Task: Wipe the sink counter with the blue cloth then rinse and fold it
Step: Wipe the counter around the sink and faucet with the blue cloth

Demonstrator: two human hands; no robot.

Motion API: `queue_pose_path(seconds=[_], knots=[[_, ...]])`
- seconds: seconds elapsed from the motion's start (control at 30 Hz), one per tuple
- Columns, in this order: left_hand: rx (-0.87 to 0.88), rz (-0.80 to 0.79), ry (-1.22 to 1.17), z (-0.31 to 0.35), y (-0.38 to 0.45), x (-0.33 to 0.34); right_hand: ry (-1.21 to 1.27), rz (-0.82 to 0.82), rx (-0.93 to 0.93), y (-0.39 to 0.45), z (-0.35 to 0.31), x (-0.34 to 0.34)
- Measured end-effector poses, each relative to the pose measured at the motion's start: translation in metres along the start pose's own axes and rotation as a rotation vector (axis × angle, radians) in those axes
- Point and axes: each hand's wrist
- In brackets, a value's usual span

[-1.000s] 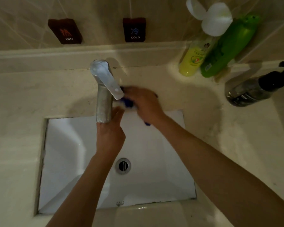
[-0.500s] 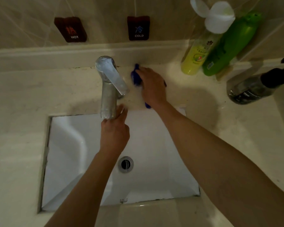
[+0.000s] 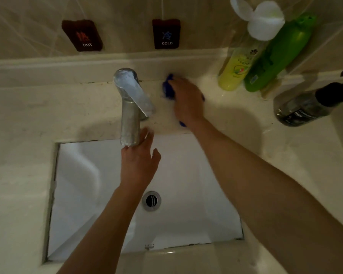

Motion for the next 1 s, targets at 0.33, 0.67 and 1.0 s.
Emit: queue_pose_path(seconds=[0.33,0.67,1.0], knots=[[-0.008,-0.018,-0.014,-0.006,0.001,0.004,0.213,-0.283,-0.265,-0.049,0.063,-0.02],[-0.001,0.008,-0.046,-0.004,0.001,0.008,0.013,-0.17,-0.201,-0.007,-0.021,0.007],[0.023,0.021,-0.032,-0.003,0.002,0.007,0.15,-0.022,0.234,-0.135,0.101,-0.066]])
Point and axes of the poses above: each hand's wrist, its own y-axis towards the middle knuckle, its own x-axis out of the palm, z = x × y, and after that the axes turned 7 degrees about -y, right-handed
